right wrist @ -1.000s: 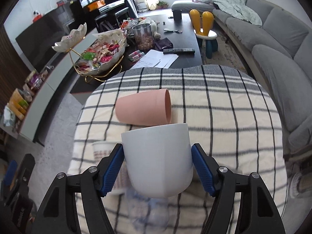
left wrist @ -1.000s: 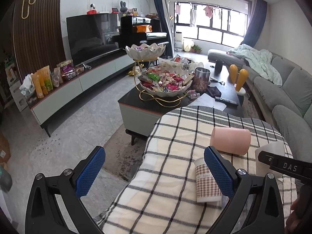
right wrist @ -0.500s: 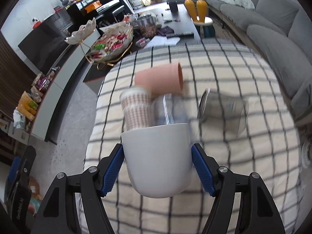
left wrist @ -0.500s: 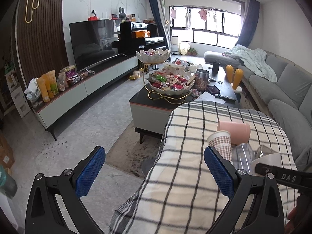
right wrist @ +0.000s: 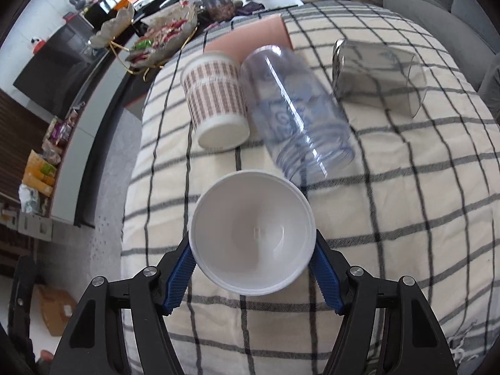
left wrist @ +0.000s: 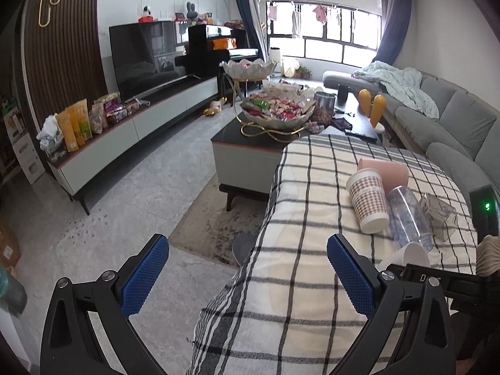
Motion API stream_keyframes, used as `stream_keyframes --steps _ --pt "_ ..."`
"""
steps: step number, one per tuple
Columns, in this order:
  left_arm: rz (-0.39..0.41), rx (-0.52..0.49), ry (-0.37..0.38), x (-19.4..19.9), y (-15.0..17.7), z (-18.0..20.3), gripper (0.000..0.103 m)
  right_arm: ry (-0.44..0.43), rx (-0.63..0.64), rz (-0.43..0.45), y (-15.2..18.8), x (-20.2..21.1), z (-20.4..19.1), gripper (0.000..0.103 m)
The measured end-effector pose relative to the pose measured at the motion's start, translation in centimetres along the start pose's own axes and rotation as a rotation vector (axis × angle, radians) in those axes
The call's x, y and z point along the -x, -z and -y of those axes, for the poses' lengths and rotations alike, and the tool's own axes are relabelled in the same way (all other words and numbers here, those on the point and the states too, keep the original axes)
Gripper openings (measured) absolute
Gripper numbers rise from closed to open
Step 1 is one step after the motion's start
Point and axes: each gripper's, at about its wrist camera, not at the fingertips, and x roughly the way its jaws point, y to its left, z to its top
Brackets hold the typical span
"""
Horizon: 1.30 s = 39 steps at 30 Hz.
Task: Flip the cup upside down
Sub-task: 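Lift the white cup with the right gripper and tilt its rim over, then lower the white cup onto its side and open the right gripper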
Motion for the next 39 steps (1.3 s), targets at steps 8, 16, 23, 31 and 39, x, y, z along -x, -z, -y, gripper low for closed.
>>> stream_keyframes --steps 8,16,23,31,39 --pt "-0.019 0.006 0.017 -0.4 0.7 0.0 0.103 0.007 0.018 0.022 -0.4 -0.1 -0.2 0.069" --pt "-0.009 0.007 0.037 1.0 -0.1 -0.2 0.103 -0.076 0.058 -0.151 1.2 2.4 -0.7 0.068" --pt "-0.026 0.004 0.046 0.8 0.0 0.3 0.103 -0.081 0.065 -0.292 1.0 -0.1 -0.6 0.068" --pt "-0.039 0.004 0.035 -0.8 -0.2 0.7 0.103 -0.052 0.098 -0.21 -2.5 -2.8 -0.9 0.069" --pt "-0.041 -0.004 0.058 -0.9 -0.2 1.6 0.103 -0.079 0.108 -0.178 -2.2 -1.1 -1.1 0.072"
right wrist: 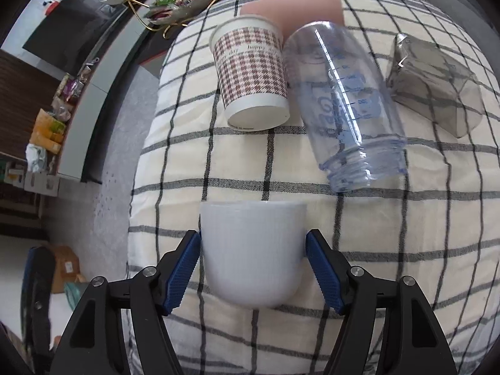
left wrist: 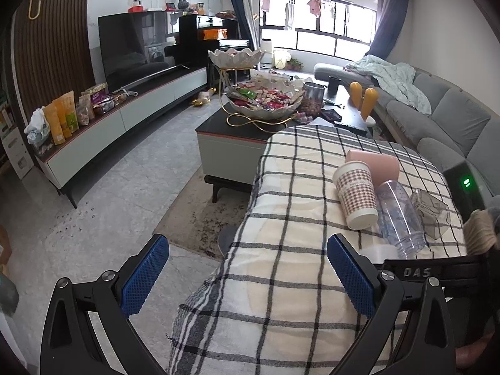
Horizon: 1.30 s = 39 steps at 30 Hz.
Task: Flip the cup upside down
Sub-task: 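Lower the white cup onto its side and open the right gripper, then grasp the white cup lying on its side with the left gripper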
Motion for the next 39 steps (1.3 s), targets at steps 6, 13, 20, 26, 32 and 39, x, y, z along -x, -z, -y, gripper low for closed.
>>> stream_keyframes --steps 6,13,20,26,32,39 --pt "0.039 -0.021 0.045 1.4 1.0 2.3 0.103 0.041 0.02 0.175 2.1 5.6 1.9 0.08" --pt "0.071 -0.044 0.204 1.2 3.9 7.3 0.103 0.141 -0.036 0.301 5.0 10.4 7.0 0.084" --pt "0.024 -0.104 0.223 -1.8 6.0 11.4 0.103 0.149 -0.146 0.303 7.1 10.9 11.9 0.084" --pt "-0.008 -0.157 0.178 -4.4 7.3 13.4 0.102 0.115 -0.212 0.291 7.3 10.3 14.0 0.084" --pt "-0.051 -0.152 0.151 -6.4 7.5 13.7 0.093 0.091 -0.224 0.272 7.4 9.5 14.5 0.084" --pt "-0.076 -0.146 0.135 -7.1 7.4 13.3 0.067 0.072 -0.221 0.262 7.6 9.0 14.1 0.084"
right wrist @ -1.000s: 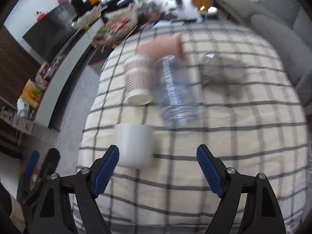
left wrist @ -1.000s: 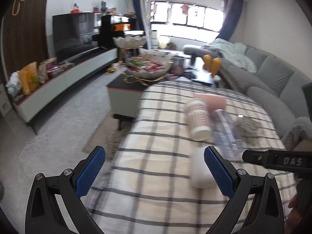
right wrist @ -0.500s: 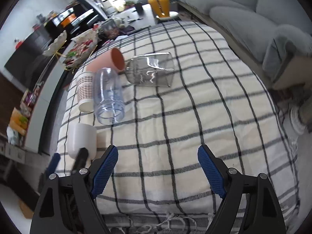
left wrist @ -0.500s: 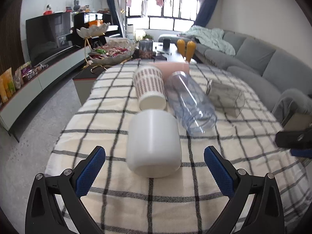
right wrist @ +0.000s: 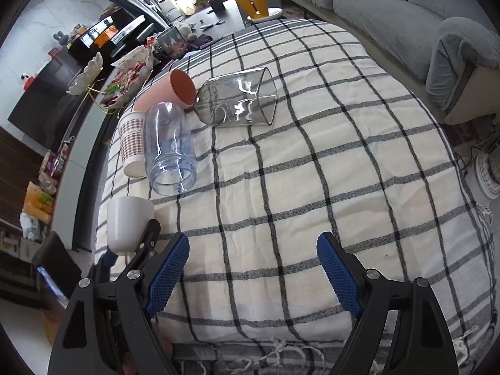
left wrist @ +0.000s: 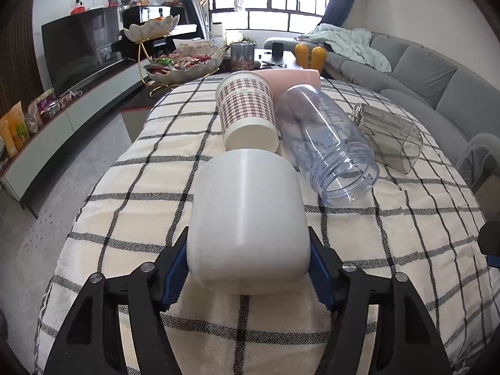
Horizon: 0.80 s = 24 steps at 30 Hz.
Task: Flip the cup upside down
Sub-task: 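Grasp the white cup lying on its side with the left gripper, then turn the white cup rim-down with the left gripper, set it down, release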
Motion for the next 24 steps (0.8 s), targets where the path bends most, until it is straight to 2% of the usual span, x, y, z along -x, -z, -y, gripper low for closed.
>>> stream_keyframes --steps 6,9,12,18,21,22,24 --pt "-0.023 -0.003 0.015 1.0 -0.4 0.0 0.066 -0.016 -0.01 0.013 -0.1 0.8 0.2 0.084" --pt "-0.07 -0.038 0.013 1.8 -1.1 0.2 0.066 -0.03 -0.03 0.005 -0.3 1.4 0.4 0.084" --pt "-0.207 -0.075 0.021 1.9 -1.8 0.6 0.066 -0.055 -0.061 -0.01 -0.8 2.0 0.5 0.084" --pt "-0.569 -0.192 0.076 1.0 -3.7 2.3 0.066 -0.092 -0.142 -0.019 -2.2 3.2 1.1 0.084" --pt "-0.765 -0.26 0.1 0.0 -4.6 3.6 0.066 -0.128 -0.213 -0.046 -3.1 3.0 2.1 0.084" --pt "-0.862 -0.283 0.113 -0.7 -4.8 4.3 0.066 -0.145 -0.24 -0.06 -3.4 2.7 2.5 0.084" --pt "-0.978 -0.307 0.129 -1.7 -4.9 5.2 0.066 -0.173 -0.286 -0.087 -3.9 2.0 3.1 0.084"
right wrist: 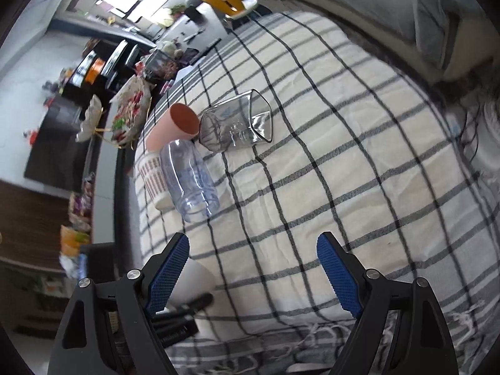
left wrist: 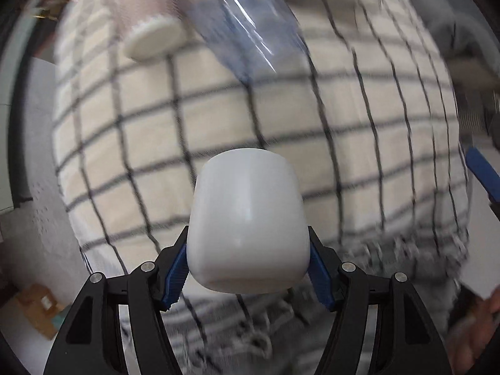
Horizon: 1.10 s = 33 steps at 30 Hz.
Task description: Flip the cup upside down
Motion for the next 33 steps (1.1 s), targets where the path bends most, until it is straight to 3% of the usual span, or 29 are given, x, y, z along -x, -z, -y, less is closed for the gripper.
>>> stream_keyframes --steps 1,4,10,15,16,18,23,28,33 --pt "-0.078 -0.011 0.012 -0.5 -0.9 0.4 0.066 -0.013 -0.021 -0.014 -0.3 -0.3 0.2 0.084" --pt "-0.184 -0.01 -0.002 -1.3 -2.8 1.0 0.066 -0.038 -0.078 -0.048 -1.4 -1.4 1.0 0.084" --pt "-0.285 -0.062 -0.076 -2.3 -6.3 3.1 0.066 -0.052 -0.142 -0.073 -3.9 -3.0 2.6 0.084" --pt "-0.313 -0.087 -0.116 -4.0 -7.8 3.6 0.067 -0.056 -0.177 -0.079 -5.3 -4.0 4.0 0.084" --pt "-0.314 -0.092 -0.129 -4.2 -7.9 3.7 0.072 -0.059 -0.183 -0.079 -5.4 -4.1 4.2 0.084" --pt "-0.293 -0.104 -0.163 -4.0 -7.9 3.8 0.085 -0.058 -0.186 -0.078 -5.5 -4.2 4.4 0.084" --pt "-0.233 -0.119 -0.157 -2.6 -6.2 3.8 0.085 -0.061 -0.159 -0.065 -5.4 -3.3 3.8 0.084" --pt "-0.103 -0.063 -0.126 -0.7 -2.6 2.7 0.085 -0.039 -0.068 -0.007 -4.5 -0.9 2.2 0.084" --pt "0.045 0.02 -0.075 0.7 1.3 1.3 0.085 0.036 0.077 0.078 -2.7 1.7 -0.3 0.084"
